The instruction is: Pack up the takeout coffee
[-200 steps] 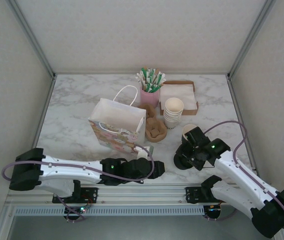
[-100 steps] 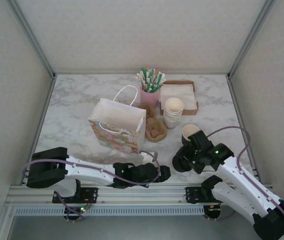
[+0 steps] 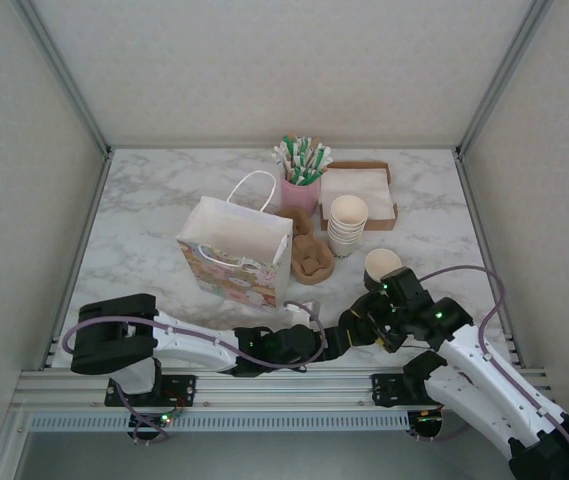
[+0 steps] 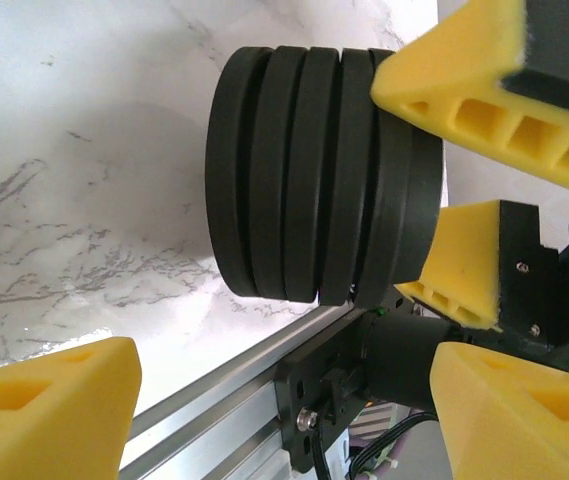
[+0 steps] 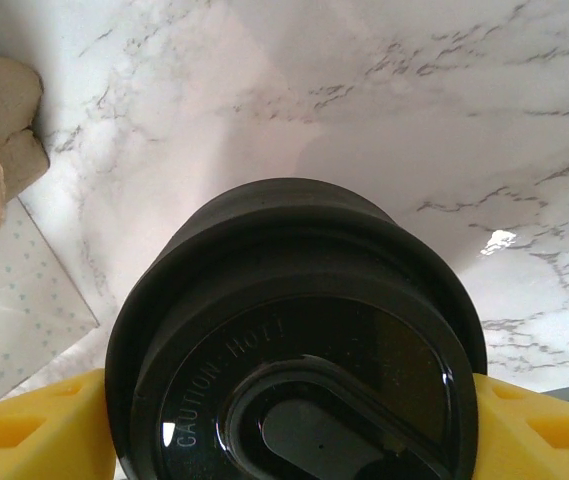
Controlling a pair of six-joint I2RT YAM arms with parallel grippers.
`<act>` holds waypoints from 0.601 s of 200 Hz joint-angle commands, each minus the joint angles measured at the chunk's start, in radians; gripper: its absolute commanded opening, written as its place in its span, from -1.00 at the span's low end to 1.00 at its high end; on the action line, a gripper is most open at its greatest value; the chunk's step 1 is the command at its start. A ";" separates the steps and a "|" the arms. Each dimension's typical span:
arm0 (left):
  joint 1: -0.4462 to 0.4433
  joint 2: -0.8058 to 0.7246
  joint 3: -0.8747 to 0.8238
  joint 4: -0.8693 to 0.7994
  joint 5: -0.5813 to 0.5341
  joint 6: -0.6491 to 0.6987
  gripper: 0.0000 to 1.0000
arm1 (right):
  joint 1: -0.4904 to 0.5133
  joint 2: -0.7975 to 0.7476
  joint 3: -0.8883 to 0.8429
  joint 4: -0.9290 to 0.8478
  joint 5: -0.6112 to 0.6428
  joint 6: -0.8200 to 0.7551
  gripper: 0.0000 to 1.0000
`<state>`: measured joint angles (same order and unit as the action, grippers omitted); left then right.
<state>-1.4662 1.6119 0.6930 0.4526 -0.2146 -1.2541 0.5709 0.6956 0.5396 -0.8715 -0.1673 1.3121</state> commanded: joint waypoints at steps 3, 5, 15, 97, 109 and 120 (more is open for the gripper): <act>0.011 0.032 -0.014 0.067 0.007 -0.027 0.49 | -0.012 -0.022 -0.033 0.027 -0.043 0.060 0.55; 0.011 0.034 -0.015 0.072 0.007 -0.029 0.49 | -0.012 -0.024 -0.034 0.026 -0.044 0.063 0.55; 0.018 0.037 -0.030 0.095 0.004 -0.040 0.50 | -0.016 -0.033 -0.042 0.024 -0.046 0.070 0.55; 0.055 0.082 -0.052 0.186 0.053 -0.065 0.45 | -0.043 -0.097 -0.079 0.022 -0.081 0.112 0.54; 0.061 0.087 -0.053 0.198 0.059 -0.064 0.45 | -0.045 -0.095 -0.081 0.021 -0.078 0.108 0.54; 0.063 0.089 -0.051 0.203 0.064 -0.061 0.46 | -0.046 -0.094 -0.082 0.019 -0.079 0.107 0.54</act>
<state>-1.4151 1.6814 0.6521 0.6037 -0.1768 -1.3052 0.5323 0.6102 0.4702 -0.8478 -0.2371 1.4067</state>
